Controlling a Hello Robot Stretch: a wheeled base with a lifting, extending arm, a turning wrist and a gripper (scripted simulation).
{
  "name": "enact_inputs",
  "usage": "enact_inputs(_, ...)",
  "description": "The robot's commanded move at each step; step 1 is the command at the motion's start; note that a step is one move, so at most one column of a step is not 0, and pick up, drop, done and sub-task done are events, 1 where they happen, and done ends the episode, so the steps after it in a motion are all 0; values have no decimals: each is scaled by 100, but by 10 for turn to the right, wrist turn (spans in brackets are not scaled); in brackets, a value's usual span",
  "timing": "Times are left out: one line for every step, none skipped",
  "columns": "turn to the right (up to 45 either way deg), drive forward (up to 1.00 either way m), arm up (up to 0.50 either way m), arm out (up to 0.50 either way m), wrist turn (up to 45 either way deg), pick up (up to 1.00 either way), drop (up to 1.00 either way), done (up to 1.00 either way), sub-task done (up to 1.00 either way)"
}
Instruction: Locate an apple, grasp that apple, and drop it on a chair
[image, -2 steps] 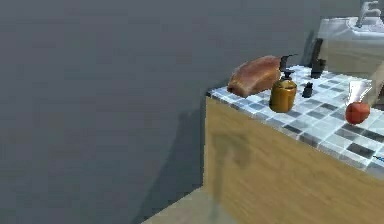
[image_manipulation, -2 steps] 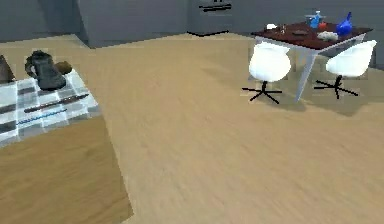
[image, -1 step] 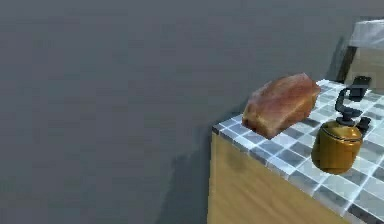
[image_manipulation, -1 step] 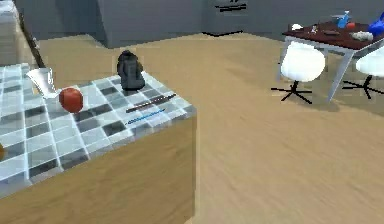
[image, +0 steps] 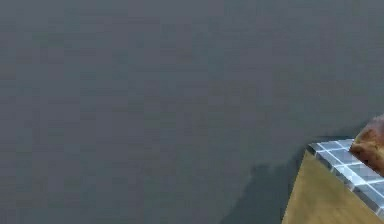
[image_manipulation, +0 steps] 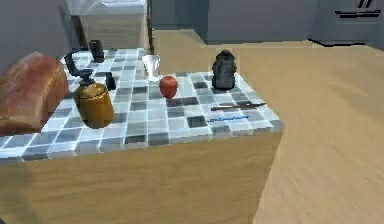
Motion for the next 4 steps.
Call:
enact_inputs(360,0,0,0,0,0,0,0,0)
enact_inputs(0,50,0,0,0,0,0,0,0)
enact_inputs(0,0,50,0,0,0,0,0,0)
enact_inputs(0,0,38,0,0,0,0,0,0)
